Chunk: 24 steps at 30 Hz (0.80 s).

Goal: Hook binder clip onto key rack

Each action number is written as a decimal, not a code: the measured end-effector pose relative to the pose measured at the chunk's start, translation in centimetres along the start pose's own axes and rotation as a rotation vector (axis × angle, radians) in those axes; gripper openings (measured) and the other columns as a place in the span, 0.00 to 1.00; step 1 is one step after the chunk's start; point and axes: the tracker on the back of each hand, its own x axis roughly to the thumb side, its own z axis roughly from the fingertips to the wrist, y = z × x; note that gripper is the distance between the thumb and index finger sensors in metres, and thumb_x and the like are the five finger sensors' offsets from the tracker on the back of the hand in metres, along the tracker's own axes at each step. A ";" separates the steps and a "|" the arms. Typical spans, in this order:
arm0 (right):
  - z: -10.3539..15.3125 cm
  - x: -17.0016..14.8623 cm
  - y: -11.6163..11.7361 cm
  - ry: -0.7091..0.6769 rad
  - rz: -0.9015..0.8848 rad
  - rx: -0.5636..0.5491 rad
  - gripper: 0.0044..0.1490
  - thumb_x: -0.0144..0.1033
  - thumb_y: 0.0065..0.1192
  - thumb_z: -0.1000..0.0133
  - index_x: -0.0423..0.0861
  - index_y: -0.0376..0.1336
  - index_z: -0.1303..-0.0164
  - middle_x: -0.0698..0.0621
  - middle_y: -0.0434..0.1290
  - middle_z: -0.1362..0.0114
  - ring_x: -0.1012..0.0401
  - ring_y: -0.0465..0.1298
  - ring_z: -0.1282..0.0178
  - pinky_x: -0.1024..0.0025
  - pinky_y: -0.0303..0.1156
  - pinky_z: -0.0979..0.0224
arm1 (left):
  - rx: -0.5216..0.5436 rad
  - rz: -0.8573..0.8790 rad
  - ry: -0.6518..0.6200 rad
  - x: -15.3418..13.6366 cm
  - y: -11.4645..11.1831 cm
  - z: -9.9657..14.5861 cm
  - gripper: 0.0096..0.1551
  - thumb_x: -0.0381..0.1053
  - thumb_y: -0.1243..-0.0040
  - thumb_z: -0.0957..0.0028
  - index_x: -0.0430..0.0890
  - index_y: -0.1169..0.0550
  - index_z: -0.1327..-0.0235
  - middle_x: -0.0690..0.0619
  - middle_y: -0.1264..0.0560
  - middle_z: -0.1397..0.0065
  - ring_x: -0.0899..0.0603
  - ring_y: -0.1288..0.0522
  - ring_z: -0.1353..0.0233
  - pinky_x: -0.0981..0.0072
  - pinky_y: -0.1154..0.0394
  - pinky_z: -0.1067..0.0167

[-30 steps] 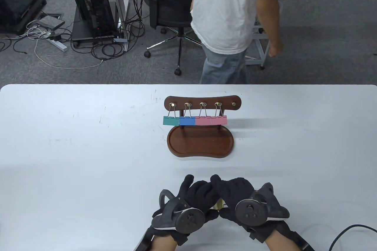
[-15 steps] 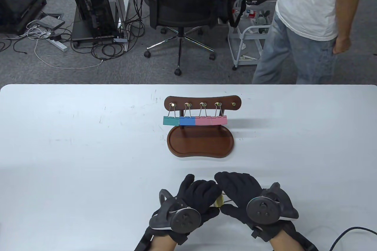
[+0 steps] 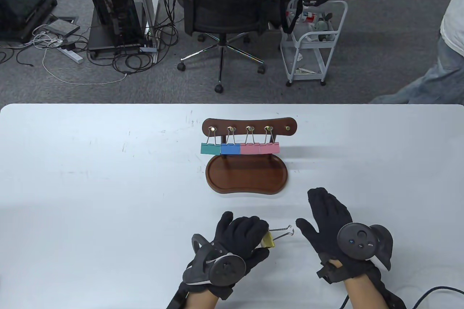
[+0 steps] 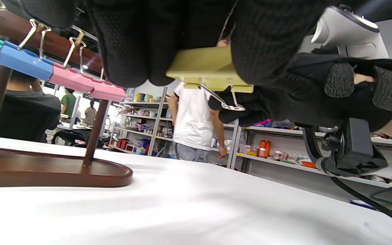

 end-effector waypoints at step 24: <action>-0.1 -5.8 0.8 0.270 -0.108 0.017 0.54 0.54 0.59 0.41 0.26 0.57 0.19 0.19 0.61 0.21 0.22 0.61 0.26 0.23 0.54 0.30 | 0.182 -0.070 0.149 0.3 3.9 -1.7 0.44 0.60 0.31 0.43 0.34 0.27 0.23 0.31 0.24 0.26 0.28 0.21 0.30 0.20 0.39 0.31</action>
